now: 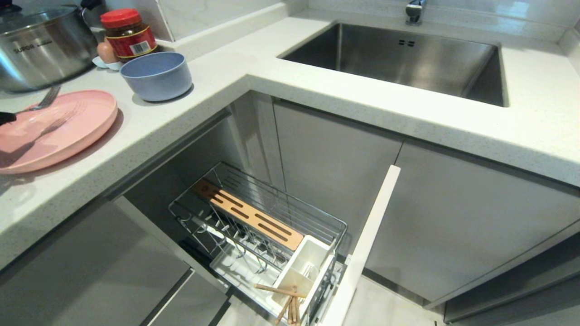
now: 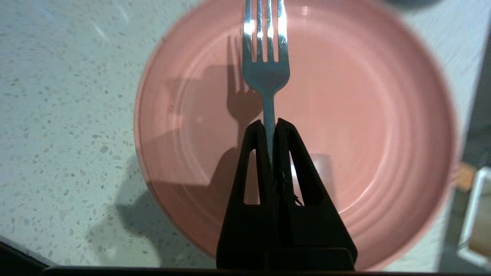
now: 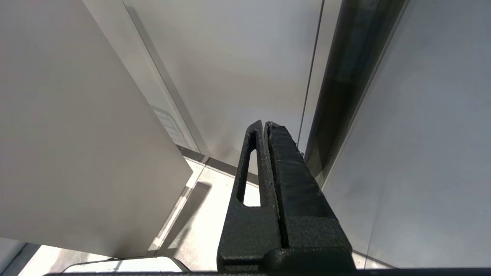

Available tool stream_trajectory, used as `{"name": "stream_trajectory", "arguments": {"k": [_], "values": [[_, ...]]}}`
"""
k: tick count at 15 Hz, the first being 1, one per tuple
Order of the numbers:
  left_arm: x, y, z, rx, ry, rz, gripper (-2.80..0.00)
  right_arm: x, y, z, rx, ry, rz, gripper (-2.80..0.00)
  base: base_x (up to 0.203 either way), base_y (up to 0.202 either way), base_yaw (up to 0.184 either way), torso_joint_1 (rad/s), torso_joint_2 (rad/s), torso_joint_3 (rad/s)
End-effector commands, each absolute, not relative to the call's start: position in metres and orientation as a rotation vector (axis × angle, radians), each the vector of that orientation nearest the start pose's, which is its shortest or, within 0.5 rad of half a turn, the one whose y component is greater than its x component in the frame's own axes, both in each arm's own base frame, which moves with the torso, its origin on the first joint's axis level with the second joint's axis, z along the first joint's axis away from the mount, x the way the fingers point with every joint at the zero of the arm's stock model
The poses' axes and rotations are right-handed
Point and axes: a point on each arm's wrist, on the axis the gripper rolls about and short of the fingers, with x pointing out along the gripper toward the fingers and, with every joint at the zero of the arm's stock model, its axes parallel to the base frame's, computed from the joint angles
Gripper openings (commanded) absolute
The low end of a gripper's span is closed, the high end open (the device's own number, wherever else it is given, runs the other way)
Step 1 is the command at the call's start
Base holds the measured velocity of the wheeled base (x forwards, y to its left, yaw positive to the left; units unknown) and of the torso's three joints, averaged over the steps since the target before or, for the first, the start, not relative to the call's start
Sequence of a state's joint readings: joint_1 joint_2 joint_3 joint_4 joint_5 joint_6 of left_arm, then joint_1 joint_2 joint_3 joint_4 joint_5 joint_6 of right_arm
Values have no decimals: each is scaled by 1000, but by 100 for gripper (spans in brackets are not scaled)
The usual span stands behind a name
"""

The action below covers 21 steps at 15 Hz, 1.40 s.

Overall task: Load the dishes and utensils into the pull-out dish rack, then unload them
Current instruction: Pick up the fork and place it in the cupboard

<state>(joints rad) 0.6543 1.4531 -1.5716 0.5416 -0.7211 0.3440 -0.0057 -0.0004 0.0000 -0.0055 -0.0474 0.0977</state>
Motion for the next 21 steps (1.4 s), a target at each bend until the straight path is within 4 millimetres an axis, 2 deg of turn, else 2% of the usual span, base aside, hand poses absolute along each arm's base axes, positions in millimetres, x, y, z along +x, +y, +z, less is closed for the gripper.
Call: {"name": "stream_trajectory", "arguments": {"k": [1, 6, 10, 16, 21], "values": [[176, 116, 369, -6, 268, -106, -280, -23, -1, 76, 98, -12, -53, -280, 0, 0, 0, 0, 0, 0], [170, 94, 402, -252, 189, -139, -280, -23, -1, 76, 98, -12, -53, -280, 0, 0, 0, 0, 0, 0], [168, 61, 407, -368, 285, -271, -280, -23, -1, 76, 98, -12, -53, -280, 0, 0, 0, 0, 0, 0], [169, 10, 395, -445, 503, -516, -280, -23, -1, 76, 98, -12, -53, -280, 0, 0, 0, 0, 0, 0], [174, -35, 367, -410, 708, -699, -280, -23, -1, 76, 98, -12, -53, -280, 0, 0, 0, 0, 0, 0]]}}
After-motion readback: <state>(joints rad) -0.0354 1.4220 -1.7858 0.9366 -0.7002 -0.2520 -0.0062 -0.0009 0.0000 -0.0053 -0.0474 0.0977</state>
